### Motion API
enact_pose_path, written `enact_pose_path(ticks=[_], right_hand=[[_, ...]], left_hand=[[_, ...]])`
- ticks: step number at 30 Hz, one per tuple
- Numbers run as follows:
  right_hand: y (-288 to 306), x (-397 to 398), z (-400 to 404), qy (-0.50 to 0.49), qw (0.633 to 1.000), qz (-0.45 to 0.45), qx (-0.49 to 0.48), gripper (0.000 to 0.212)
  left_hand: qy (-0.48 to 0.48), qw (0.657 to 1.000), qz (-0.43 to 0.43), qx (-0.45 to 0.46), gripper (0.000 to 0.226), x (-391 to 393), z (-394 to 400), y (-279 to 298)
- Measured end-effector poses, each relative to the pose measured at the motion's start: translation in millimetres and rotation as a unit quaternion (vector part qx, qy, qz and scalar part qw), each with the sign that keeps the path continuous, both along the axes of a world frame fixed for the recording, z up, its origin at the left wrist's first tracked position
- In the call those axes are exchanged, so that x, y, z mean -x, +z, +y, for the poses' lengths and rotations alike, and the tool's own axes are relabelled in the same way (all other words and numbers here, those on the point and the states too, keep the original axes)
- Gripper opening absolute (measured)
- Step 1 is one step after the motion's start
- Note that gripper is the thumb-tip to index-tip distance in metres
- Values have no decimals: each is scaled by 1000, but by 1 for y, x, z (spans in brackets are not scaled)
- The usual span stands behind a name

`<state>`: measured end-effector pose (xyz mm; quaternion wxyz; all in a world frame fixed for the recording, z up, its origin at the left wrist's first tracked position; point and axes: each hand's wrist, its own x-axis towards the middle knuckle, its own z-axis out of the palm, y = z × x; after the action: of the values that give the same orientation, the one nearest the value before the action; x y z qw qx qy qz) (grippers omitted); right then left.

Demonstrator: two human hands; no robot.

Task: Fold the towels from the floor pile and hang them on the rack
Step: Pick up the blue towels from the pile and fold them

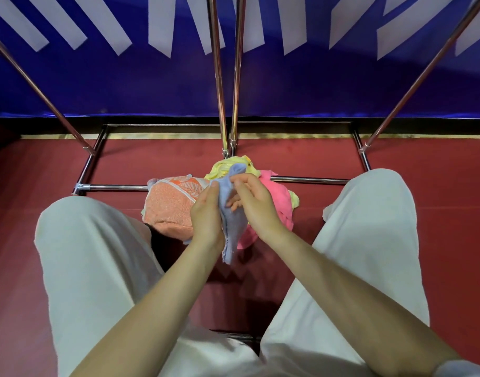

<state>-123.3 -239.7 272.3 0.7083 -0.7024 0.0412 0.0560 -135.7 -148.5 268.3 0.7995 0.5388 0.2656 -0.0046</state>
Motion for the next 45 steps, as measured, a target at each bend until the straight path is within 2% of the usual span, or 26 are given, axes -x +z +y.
enact_pose_path(ticks=[3, 8, 11, 17, 23, 27, 31, 33, 38, 42, 45], right_hand=[[1, -2, -1, 38, 999, -23, 29, 24], [-1, -7, -13, 16, 976, -111, 189, 20], [1, -10, -21, 18, 957, -155, 245, 37], [0, -7, -23, 7, 948, -209, 239, 7], [-1, 0, -22, -34, 930, -270, 248, 3], [-4, 9, -21, -7, 955, -206, 212, 3], [-8, 13, -16, -1, 968, -151, 199, 5], [-7, 14, -16, -18, 971, -144, 190, 5], [-6, 18, -18, -39, 970, -155, 181, 7], [-9, 20, -19, -57, 981, -112, 148, 25], [-9, 21, -20, -64, 985, -96, 127, 26]], left_hand=[[-1, 1000, 7, 26, 21, -3, -2, 6], [-5, 999, 22, 23, 18, -1, -9, 11], [-23, 999, 21, 9, 17, -1, -10, 12], [-51, 998, 15, 25, 22, 5, -9, 15], [-20, 999, 35, 20, 26, 7, -1, 13], [-18, 999, 38, -15, 38, 6, 6, 7], [-65, 997, 36, 3, 33, 12, 0, 10], [-83, 996, 22, 20, 30, 15, -5, 14], [-68, 997, 10, -22, 24, 16, -5, 8], [-85, 995, 12, -39, 25, 18, -7, 4], [-98, 994, 24, -52, 23, 18, -9, 3]])
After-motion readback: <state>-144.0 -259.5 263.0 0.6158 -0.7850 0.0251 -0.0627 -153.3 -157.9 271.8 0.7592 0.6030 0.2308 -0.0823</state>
